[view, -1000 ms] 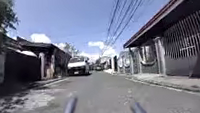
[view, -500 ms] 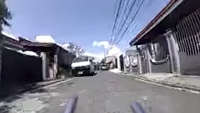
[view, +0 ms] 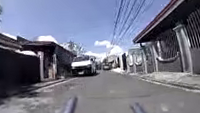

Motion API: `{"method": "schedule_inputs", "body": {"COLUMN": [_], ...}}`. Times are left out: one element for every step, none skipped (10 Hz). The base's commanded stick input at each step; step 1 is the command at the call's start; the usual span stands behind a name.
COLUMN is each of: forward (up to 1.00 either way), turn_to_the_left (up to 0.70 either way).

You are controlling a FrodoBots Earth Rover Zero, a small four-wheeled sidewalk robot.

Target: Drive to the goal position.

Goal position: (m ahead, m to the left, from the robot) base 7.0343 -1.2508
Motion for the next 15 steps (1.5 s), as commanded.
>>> {"method": "schedule_inputs", "body": {"forward": [1.0, 1.0, 1.0, 1.0, 1.0, 1.0, 1.0, 1.0, 1.0, 1.0, 1.0, 1.0, 1.0, 1.0, 1.0], "turn_to_the_left": [-0.4, -0.3, -0.08, 0.0, 0.0, 0.0, 0.0, 0.0, 0.0, 0.0, 0.0, 0.0, 0.0, 0.0, 0.0]}}
